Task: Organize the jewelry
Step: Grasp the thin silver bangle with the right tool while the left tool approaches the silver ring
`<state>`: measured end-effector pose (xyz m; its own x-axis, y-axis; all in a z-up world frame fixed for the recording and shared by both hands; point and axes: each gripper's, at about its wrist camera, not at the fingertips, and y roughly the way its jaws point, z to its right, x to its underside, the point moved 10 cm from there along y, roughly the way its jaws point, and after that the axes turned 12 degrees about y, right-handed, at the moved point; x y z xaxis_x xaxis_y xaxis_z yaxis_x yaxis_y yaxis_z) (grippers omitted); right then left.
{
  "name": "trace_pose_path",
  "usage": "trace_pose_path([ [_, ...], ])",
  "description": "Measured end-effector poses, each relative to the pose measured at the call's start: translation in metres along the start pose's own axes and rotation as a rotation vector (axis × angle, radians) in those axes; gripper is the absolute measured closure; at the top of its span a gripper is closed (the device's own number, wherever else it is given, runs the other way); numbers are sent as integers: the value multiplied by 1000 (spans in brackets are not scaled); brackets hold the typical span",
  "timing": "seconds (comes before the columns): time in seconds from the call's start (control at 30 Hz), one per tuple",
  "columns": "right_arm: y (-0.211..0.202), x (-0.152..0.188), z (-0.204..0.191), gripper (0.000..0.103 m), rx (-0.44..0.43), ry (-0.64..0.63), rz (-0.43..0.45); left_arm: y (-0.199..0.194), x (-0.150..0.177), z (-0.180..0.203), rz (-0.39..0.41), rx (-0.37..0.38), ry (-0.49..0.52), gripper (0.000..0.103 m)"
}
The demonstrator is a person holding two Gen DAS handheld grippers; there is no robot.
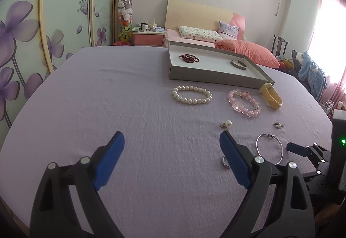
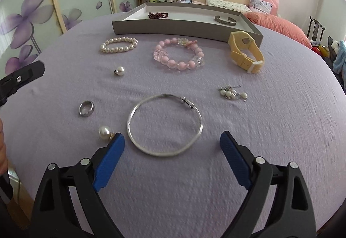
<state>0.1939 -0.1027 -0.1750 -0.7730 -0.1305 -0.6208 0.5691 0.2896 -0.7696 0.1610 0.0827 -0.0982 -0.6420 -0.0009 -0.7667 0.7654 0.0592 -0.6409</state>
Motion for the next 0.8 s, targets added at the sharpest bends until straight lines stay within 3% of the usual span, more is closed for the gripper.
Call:
trace_pose_path([
  [0.27, 6, -7, -4, 13, -4, -17, -15, 1, 1, -4, -5, -6, -4, 13],
  [0.33, 3, -8, -6, 27, -21, -34, 3, 1, 2, -5, -8, -5, -3, 13],
  [0.5, -3, -4, 0, 28, -34, -35, 8, 5, 4, 4, -22, 6, 17, 13],
  [0.8, -31, -19, 60, 28, 1, 84, 80, 19, 14, 43, -67, 63, 104, 14],
])
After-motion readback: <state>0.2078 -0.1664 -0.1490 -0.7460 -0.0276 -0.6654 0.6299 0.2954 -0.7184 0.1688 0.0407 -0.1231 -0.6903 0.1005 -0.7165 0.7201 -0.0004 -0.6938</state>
